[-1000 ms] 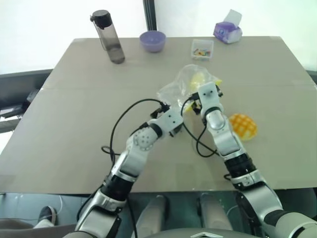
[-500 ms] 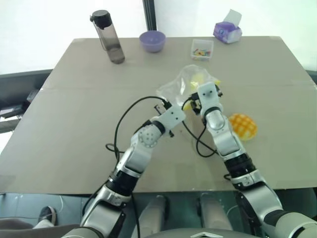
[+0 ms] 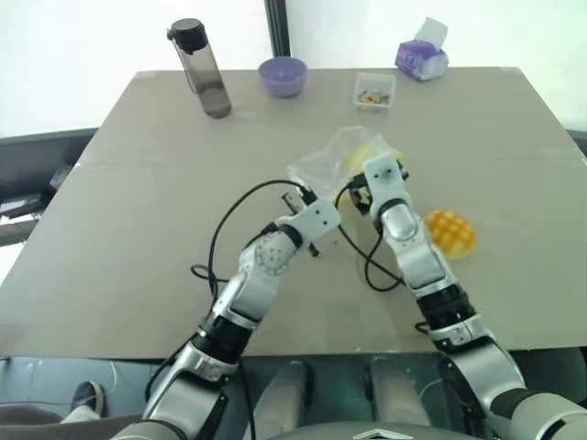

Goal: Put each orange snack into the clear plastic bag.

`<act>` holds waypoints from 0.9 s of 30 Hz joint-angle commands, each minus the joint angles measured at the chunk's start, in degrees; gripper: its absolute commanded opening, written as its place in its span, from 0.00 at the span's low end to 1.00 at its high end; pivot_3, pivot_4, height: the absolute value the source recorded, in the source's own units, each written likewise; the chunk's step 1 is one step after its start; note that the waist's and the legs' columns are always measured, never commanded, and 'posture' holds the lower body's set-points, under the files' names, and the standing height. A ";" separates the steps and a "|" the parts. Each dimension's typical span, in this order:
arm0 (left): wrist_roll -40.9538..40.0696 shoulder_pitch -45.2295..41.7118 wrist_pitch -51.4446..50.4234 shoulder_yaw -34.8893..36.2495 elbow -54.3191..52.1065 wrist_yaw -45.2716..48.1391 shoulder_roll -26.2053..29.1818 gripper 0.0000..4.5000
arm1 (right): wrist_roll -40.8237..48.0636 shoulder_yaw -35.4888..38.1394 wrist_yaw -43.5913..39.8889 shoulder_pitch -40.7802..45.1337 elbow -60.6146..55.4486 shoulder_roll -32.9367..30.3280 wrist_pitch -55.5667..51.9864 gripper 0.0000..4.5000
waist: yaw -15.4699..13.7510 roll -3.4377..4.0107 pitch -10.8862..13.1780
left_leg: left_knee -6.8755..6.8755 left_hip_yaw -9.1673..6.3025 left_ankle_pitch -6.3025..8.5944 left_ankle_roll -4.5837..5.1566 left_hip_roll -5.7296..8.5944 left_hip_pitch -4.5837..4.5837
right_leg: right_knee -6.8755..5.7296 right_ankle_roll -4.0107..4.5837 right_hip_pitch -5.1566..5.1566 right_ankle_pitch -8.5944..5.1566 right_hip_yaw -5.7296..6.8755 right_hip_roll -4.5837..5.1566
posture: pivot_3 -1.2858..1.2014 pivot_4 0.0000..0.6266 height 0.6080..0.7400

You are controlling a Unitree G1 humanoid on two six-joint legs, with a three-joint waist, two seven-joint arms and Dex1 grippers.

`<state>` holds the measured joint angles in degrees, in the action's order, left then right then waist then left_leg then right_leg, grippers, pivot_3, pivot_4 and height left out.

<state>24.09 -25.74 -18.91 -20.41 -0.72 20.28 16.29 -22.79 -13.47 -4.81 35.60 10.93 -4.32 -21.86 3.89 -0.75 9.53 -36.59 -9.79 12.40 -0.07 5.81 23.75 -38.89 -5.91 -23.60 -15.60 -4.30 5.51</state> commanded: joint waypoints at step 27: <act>3.41 -4.47 18.55 1.23 4.27 -0.44 6.97 0.03 | -19.87 -12.49 -4.08 0.45 -0.80 -20.03 19.30 1.00 | -0.28 0.00 0.00 | 0.00 0.03 0.00 0.00 0.02 0.02 | 0.02 0.00 0.00 0.00 0.00 0.01 | 0.52 0.24 0.99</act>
<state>27.47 -29.27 -0.75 -20.68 3.98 20.68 23.33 -42.34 -26.69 -9.58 35.48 12.49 -23.92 -4.33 3.61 -0.75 9.53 -36.59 -9.76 12.40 -0.07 5.83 23.76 -38.87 -5.91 -23.60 -15.60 -4.30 5.52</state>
